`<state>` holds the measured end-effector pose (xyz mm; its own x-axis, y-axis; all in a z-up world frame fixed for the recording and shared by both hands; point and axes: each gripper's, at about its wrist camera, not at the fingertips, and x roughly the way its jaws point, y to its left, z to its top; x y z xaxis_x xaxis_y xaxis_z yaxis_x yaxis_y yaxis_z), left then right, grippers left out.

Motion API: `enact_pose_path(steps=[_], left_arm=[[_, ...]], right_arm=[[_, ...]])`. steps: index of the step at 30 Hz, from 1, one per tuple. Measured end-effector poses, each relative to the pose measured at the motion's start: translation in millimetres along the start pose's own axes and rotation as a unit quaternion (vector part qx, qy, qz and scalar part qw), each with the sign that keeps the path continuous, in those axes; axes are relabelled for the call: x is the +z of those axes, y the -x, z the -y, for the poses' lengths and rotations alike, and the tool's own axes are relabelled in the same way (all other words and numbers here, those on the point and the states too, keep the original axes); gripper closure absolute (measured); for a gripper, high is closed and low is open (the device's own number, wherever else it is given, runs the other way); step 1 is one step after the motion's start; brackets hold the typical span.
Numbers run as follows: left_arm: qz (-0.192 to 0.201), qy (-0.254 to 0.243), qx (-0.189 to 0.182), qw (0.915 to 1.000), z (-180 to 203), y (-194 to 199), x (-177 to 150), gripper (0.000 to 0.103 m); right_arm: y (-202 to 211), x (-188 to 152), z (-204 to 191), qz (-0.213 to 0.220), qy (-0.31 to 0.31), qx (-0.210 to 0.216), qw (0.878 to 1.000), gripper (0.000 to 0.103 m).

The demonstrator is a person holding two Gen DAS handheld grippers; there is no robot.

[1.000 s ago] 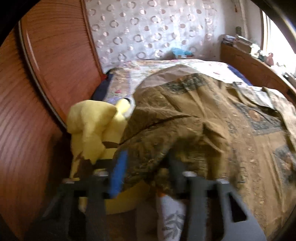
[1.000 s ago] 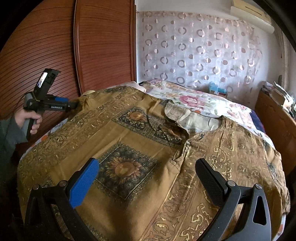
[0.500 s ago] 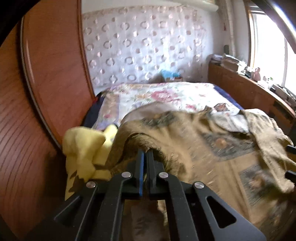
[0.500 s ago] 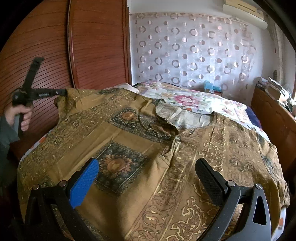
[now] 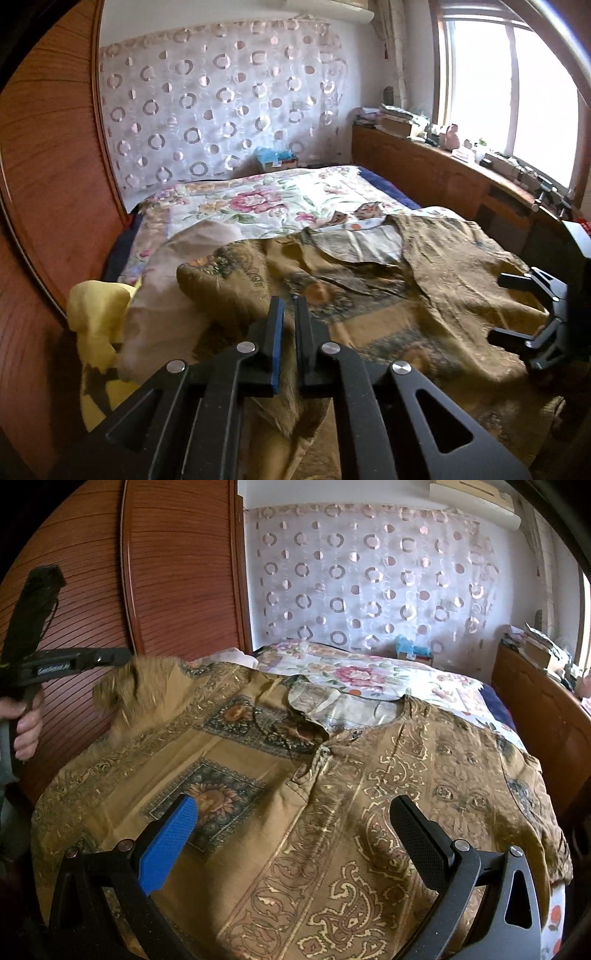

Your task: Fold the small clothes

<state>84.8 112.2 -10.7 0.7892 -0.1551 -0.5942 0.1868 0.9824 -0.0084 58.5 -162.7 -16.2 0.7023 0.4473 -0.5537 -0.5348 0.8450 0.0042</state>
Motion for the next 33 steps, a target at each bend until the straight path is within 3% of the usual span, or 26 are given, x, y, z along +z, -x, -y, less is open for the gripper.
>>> enact_pose_path(steps=[2,6,8,11,20,22,24,29,33], left_arm=[[0.004,0.007,0.004,1.0,0,4,-4,0.073],[0.019,0.025,0.012,0.9994,-3,19,-17,0.053],[0.025,0.036,0.018,0.9989,-7,26,-24,0.034],[0.038,0.053,0.027,0.9975,-17,39,-35,0.024],[0.054,0.081,0.072,0.9926,-35,61,-61,0.024],[0.056,0.085,0.078,0.9918,-37,66,-65,0.024],[0.059,0.086,0.082,0.9912,-39,70,-68,0.024],[0.068,0.088,0.094,0.9893,-45,81,-79,0.024],[0.066,0.09,0.096,0.9891,-47,83,-83,0.024]], right_arm=[[0,0,0,0.0,-0.001,-0.001,1.0,0.0],[1,3,1,-0.001,0.0,-0.001,1.0,0.0],[2,5,0,0.0,0.002,0.004,1.0,0.0],[2,11,-5,0.005,0.011,0.015,1.0,0.0],[-13,41,-33,0.032,0.062,0.07,0.995,0.007],[-20,48,-44,0.034,0.075,0.089,0.993,0.013],[-33,56,-54,0.022,0.086,0.12,0.989,0.03],[-64,72,-89,-0.002,0.114,0.183,0.977,0.044],[-103,79,-114,-0.041,0.129,0.21,0.968,0.045]])
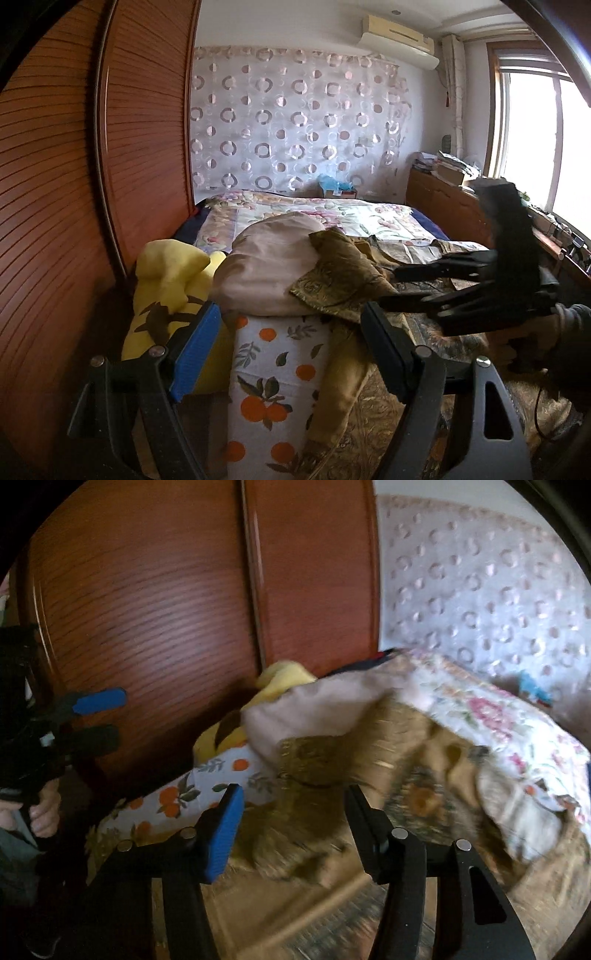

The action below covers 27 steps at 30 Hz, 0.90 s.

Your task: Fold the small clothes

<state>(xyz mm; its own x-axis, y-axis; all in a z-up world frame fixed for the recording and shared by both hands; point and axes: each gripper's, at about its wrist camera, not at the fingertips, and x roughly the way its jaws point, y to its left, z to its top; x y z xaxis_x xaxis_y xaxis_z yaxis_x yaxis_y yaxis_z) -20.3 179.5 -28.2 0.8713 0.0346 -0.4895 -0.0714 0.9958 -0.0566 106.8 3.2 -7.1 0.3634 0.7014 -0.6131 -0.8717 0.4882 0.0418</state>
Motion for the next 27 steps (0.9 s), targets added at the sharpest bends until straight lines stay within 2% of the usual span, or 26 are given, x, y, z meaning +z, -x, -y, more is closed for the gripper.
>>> enact_pose_path(steps=[5,8,9,10,12,14,16,19,24,27], left_arm=[[-0.002,-0.002,0.002,1.0,1,0,-5,0.024],[-0.004,-0.003,0.0,1.0,0,0,-7,0.024],[-0.005,-0.003,0.0,1.0,1,-1,-8,0.024],[-0.005,-0.003,-0.001,1.0,1,-1,-9,0.024],[-0.007,-0.003,-0.004,1.0,3,-2,-10,0.024],[-0.008,-0.003,-0.005,0.9999,5,-3,-10,0.024],[-0.009,-0.01,-0.01,0.9999,10,-5,-12,0.024],[-0.013,-0.016,-0.013,0.9997,16,-7,-11,0.024],[-0.015,-0.021,-0.021,0.9995,27,-10,-7,0.024],[-0.018,-0.023,-0.025,0.9993,32,-14,-7,0.024]], right_arm=[[-59,-1,7,-0.065,-0.005,-0.009,0.998,0.045],[-85,-1,8,-0.083,0.003,-0.02,0.996,0.047],[-91,-1,6,-0.086,0.01,-0.028,0.996,0.059],[-96,-1,7,-0.09,0.015,-0.039,0.995,0.066],[-102,3,12,-0.094,0.015,-0.046,0.994,0.091],[-96,5,13,-0.073,0.018,-0.07,0.995,0.096],[-86,8,18,-0.05,0.006,-0.062,0.997,0.097],[-70,6,30,-0.022,-0.014,-0.077,0.997,0.097],[-54,-8,66,-0.01,-0.077,-0.115,0.99,0.097],[-45,-21,83,-0.005,-0.101,-0.142,0.985,0.088]])
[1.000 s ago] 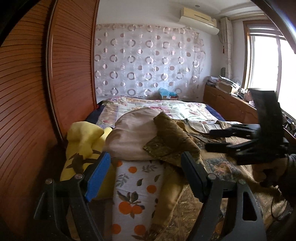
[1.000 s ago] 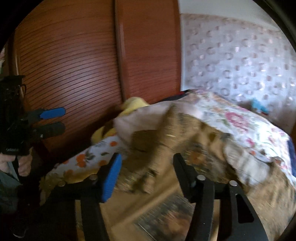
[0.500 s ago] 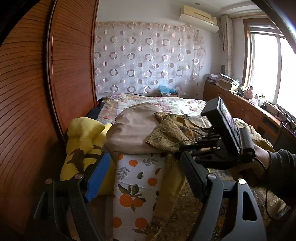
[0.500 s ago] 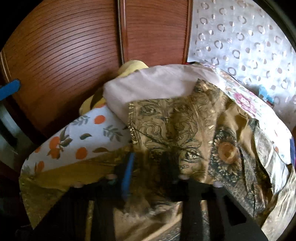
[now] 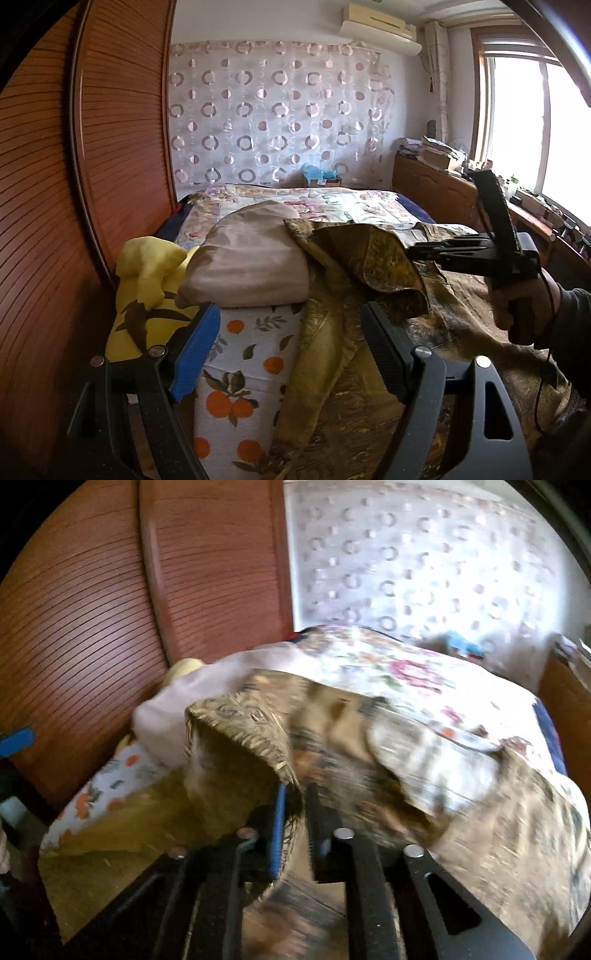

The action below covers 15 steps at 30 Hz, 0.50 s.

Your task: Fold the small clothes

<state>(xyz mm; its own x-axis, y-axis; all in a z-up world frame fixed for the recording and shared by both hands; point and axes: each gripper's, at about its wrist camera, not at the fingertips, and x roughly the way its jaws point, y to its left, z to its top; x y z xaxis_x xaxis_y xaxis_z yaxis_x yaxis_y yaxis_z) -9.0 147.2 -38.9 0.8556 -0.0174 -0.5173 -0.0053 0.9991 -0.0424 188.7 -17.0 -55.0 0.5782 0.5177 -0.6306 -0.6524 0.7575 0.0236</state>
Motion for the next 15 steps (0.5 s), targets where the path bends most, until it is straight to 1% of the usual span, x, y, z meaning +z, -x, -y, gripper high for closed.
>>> enact_pose_path(steps=[3,5,8,10,11,12,13,15], left_arm=[[-0.006,0.0,-0.004,1.0,6,-7,0,0.024],[-0.01,0.0,-0.007,0.9999,9,-12,1,0.024],[-0.015,0.003,-0.015,0.9998,10,-22,3,0.024],[-0.022,0.004,-0.016,0.9996,11,-33,6,0.024],[-0.024,0.003,-0.015,0.9996,13,-38,9,0.024],[-0.027,0.002,-0.014,0.9995,13,-43,11,0.024],[-0.031,-0.001,-0.011,0.9995,12,-48,13,0.024],[-0.036,-0.01,-0.001,0.9993,13,-57,18,0.024]], right_arm=[[10,-17,22,-0.005,-0.014,-0.017,1.0,0.088],[18,-19,30,-0.006,-0.018,-0.028,0.999,0.088],[36,-23,35,-0.004,-0.024,-0.03,0.999,0.084],[37,-25,37,-0.001,-0.024,-0.034,0.999,0.079],[48,-26,29,-0.001,-0.025,-0.035,0.999,0.071],[48,-27,31,-0.002,-0.026,-0.035,0.999,0.061],[48,-28,32,-0.002,-0.028,-0.035,0.999,0.058],[56,-27,33,-0.005,-0.03,-0.026,0.999,0.057]])
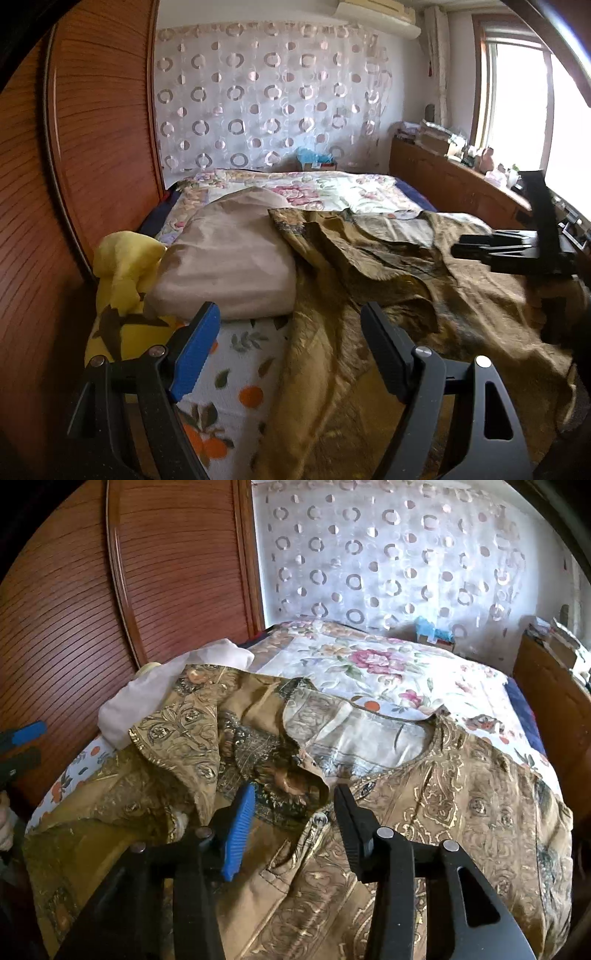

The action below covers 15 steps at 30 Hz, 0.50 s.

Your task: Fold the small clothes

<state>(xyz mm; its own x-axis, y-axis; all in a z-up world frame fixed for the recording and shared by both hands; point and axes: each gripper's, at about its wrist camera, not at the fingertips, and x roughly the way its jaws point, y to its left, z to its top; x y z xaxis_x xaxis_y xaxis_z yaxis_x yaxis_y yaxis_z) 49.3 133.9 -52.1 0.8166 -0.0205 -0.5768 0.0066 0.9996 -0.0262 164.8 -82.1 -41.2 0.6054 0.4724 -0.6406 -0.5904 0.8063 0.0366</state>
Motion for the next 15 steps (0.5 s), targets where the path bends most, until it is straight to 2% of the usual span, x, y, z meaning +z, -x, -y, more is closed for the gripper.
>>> enact_pose_path(steps=[7,15], left_arm=[[-0.003,0.0,0.007,1.0,-6,-11,9,0.024],[-0.012,0.002,0.018,0.9998,-9,-16,14,0.024]], right_arm=[[0,18,-25,0.003,0.048,0.074,0.996,0.057],[-46,40,-76,-0.024,0.09,0.145,0.985,0.057]])
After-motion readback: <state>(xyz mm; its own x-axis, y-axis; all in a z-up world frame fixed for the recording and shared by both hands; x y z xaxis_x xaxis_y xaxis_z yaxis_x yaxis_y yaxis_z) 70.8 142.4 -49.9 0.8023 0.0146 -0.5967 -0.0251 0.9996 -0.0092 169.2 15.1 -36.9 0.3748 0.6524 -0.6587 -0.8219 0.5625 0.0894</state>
